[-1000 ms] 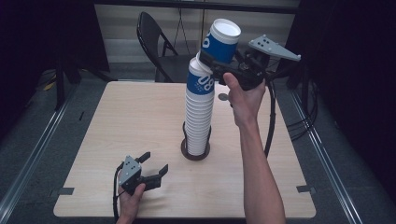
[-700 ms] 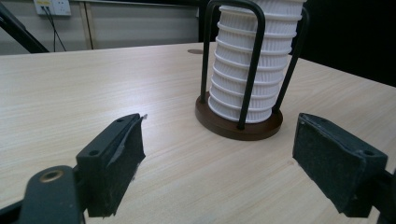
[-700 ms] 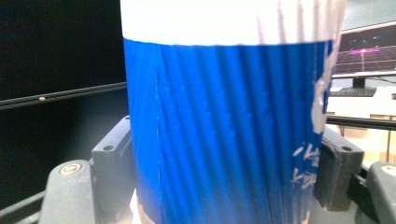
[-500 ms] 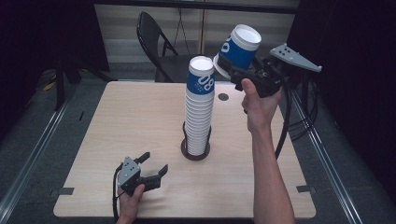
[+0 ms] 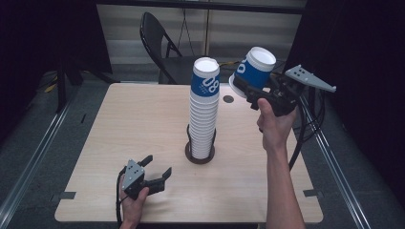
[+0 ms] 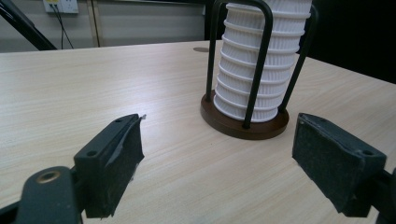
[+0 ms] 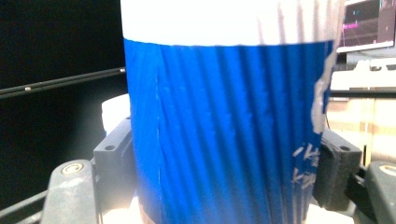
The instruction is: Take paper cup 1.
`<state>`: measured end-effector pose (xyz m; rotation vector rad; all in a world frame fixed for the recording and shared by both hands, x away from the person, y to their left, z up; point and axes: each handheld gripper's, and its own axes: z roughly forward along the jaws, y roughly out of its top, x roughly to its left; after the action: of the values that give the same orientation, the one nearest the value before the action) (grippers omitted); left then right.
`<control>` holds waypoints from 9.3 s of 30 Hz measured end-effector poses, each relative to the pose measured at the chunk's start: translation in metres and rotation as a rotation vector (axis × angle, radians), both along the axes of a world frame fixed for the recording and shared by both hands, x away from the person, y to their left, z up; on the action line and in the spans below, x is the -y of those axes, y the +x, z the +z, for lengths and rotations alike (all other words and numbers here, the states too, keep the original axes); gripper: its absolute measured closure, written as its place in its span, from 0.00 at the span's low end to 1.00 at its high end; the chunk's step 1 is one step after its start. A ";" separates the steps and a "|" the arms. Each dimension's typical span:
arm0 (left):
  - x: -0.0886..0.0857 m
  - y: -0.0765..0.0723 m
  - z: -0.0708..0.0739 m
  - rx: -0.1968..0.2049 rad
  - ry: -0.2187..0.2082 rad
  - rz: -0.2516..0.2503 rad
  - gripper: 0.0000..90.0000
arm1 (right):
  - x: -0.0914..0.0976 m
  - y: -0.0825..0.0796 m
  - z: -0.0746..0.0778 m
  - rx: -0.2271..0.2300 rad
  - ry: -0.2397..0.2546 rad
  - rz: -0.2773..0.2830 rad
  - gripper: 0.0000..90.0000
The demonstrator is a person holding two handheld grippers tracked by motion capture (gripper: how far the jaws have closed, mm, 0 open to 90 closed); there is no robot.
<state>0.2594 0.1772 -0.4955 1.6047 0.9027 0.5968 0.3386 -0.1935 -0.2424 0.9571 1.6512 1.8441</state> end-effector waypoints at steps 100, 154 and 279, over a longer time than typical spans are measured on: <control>0.046 -0.007 0.008 0.080 -0.098 -0.326 0.50 | -0.062 -0.079 -0.240 -0.502 0.435 0.234 0.26; 0.063 -0.010 0.013 0.121 -0.118 -0.295 0.95 | -0.084 -0.078 -0.238 -0.523 0.418 0.355 0.14; 0.071 0.044 0.073 -0.457 0.357 -0.500 0.95 | -0.134 -0.116 -0.225 0.377 -0.991 0.164 0.14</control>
<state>0.3034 0.1062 -0.4224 2.2496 0.6936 0.0308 0.2230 -0.0594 -0.4670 0.0463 2.0503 0.9396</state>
